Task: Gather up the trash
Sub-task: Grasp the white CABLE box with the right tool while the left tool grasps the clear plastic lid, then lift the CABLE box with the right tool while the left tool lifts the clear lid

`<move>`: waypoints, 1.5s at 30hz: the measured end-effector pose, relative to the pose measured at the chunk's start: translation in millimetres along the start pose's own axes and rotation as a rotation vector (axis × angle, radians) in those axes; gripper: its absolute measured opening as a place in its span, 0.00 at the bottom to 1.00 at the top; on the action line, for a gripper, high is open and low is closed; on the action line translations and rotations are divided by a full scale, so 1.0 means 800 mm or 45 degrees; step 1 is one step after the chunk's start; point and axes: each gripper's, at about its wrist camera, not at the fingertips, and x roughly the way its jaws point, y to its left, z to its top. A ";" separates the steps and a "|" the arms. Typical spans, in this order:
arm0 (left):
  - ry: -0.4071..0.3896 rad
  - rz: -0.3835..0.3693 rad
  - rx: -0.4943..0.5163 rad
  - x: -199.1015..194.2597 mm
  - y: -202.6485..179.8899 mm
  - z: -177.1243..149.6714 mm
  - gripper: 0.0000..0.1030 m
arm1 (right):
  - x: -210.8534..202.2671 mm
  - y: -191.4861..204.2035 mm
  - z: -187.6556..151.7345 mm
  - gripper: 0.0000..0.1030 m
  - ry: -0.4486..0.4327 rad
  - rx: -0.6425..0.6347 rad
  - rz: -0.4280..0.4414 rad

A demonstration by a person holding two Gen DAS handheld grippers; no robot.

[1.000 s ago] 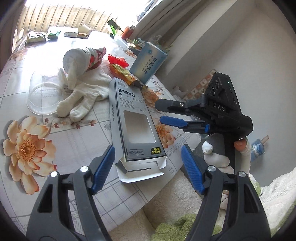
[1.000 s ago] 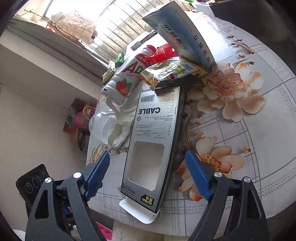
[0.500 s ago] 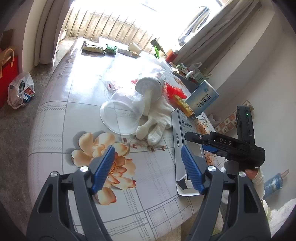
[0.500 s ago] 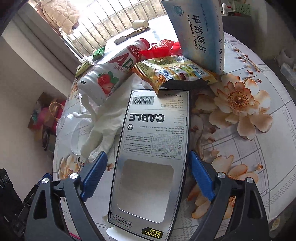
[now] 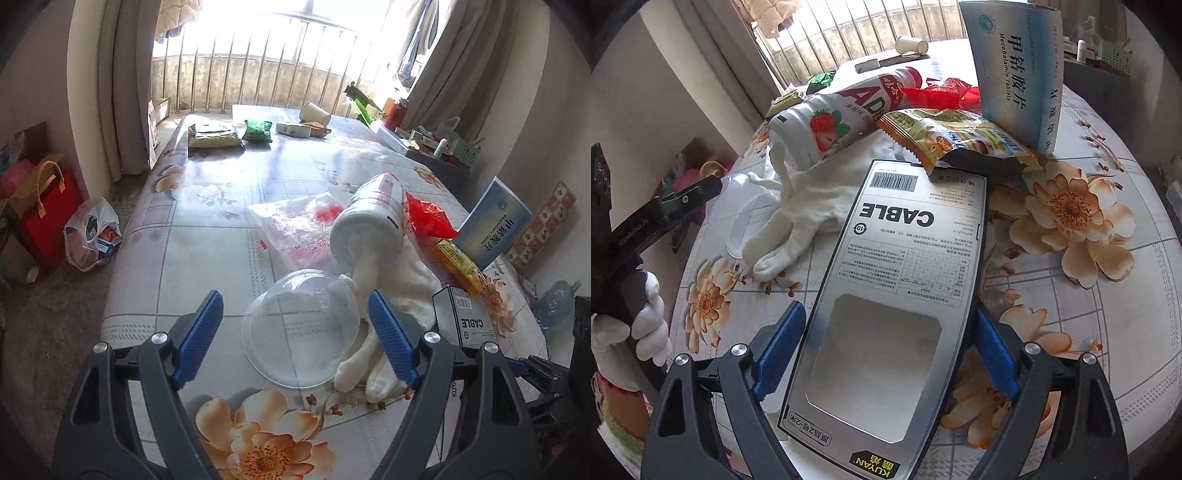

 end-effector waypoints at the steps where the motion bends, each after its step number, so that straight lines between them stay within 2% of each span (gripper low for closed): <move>1: 0.009 0.004 0.008 0.007 -0.003 0.001 0.74 | -0.001 -0.001 -0.002 0.83 0.007 -0.021 0.015; 8: 0.056 0.043 0.056 0.040 -0.007 -0.001 0.73 | -0.016 -0.013 -0.019 0.83 0.014 -0.120 0.100; 10: 0.077 0.053 0.072 0.048 -0.008 -0.003 0.66 | -0.019 -0.015 -0.022 0.83 0.000 -0.123 0.125; 17: 0.072 0.101 0.107 0.046 -0.006 -0.011 0.64 | -0.031 -0.035 -0.015 0.83 -0.023 0.009 0.266; 20: 0.064 0.143 0.096 0.034 0.001 -0.019 0.64 | -0.029 -0.036 -0.013 0.83 -0.008 0.051 0.283; 26: 0.069 0.163 0.024 0.000 0.024 -0.051 0.64 | -0.020 -0.021 -0.008 0.84 -0.016 0.098 0.207; 32: 0.071 0.155 -0.003 -0.032 0.025 -0.083 0.64 | -0.002 0.015 -0.020 0.84 0.001 -0.071 -0.004; 34: 0.074 0.127 -0.007 -0.040 0.021 -0.092 0.64 | -0.003 0.023 -0.026 0.84 -0.002 -0.133 -0.046; 41: 0.092 -0.042 0.073 -0.055 -0.024 -0.116 0.64 | -0.024 0.017 -0.044 0.84 0.014 -0.291 -0.069; 45: 0.106 -0.088 0.138 -0.053 -0.053 -0.127 0.64 | -0.043 -0.001 -0.041 0.84 -0.017 -0.246 -0.063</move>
